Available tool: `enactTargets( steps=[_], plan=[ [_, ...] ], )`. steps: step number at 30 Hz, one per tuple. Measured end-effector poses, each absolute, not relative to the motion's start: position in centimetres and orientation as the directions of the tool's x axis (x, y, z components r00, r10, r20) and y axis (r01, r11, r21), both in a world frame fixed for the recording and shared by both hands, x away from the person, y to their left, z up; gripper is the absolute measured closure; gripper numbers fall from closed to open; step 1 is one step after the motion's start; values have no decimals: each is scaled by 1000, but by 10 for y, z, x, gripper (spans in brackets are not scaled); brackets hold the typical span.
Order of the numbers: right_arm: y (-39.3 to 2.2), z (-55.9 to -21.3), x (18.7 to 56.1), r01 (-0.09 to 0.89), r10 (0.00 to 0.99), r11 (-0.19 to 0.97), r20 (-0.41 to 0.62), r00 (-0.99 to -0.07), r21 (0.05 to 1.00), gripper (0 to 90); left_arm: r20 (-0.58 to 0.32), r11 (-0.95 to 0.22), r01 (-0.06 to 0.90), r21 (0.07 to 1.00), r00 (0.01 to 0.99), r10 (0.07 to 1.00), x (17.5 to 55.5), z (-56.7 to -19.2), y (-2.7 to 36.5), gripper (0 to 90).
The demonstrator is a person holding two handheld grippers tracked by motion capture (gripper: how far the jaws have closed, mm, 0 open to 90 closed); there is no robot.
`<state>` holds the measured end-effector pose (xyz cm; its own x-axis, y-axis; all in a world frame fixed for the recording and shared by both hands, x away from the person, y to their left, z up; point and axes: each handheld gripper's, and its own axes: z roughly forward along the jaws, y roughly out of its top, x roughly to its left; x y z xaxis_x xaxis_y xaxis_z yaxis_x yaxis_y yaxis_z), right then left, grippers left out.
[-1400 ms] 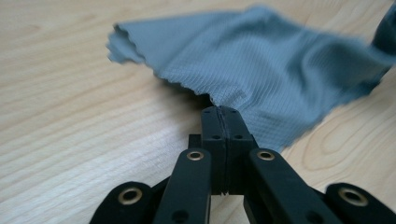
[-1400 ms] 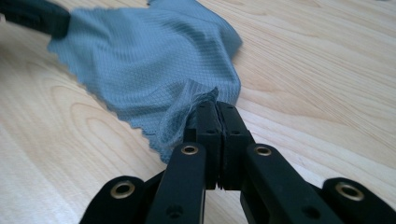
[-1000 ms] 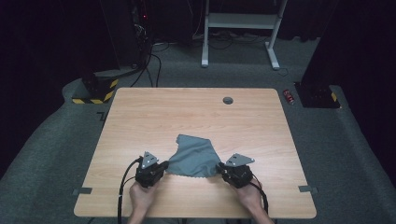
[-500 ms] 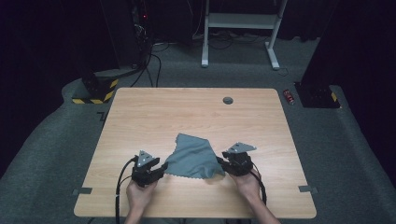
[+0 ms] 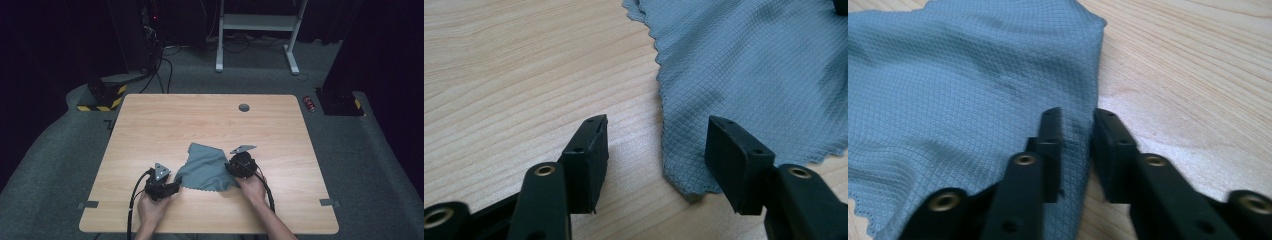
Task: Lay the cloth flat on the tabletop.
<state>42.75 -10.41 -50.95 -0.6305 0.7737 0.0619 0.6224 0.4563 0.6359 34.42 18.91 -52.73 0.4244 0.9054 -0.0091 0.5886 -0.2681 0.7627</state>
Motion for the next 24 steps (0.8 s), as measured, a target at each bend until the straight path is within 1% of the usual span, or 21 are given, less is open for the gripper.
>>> enactTargets(
  steps=[1, 3, 5, 7, 12, 15, 18, 21, 24],
  plan=[
    [-103, -509, 428, 616, 770, 468, 49, -636, 634, 812, -10, -269, 589, 762, 426, 905, 344, -527, 189, 410],
    [-102, -509, 427, 618, 763, 474, 58, -644, 627, 873, -9, -273, 589, 761, 431, 903, 344, -527, 189, 400],
    [-99, -508, 427, 602, 756, 492, 34, -653, 629, 883, -3, -283, 584, 761, 439, 899, 345, -527, 189, 378],
    [-99, -504, 425, 596, 756, 476, 45, -653, 647, 888, -5, -281, 585, 761, 439, 899, 345, -527, 189, 373],
    [-94, -481, 418, 534, 726, 466, 41, -687, 706, 889, -5, -282, 585, 760, 438, 899, 345, -527, 189, 372],
    [-80, -471, 410, 471, 679, 505, 5, -734, 723, 889, -5, -281, 585, 760, 438, 899, 345, -527, 189, 371],
    [-61, -468, 399, 414, 620, 550, -23, -785, 725, 889, -4, -282, 586, 760, 438, 899, 345, -527, 189, 371],
    [-39, -476, 388, 356, 545, 616, -53, -837, 703, 888, -5, -281, 586, 760, 438, 899, 345, -527, 189, 371],
    [-21, -490, 381, 323, 480, 680, -67, -874, 659, 884, -5, -281, 587, 760, 437, 899, 345, -527, 189, 370]
  ],
)
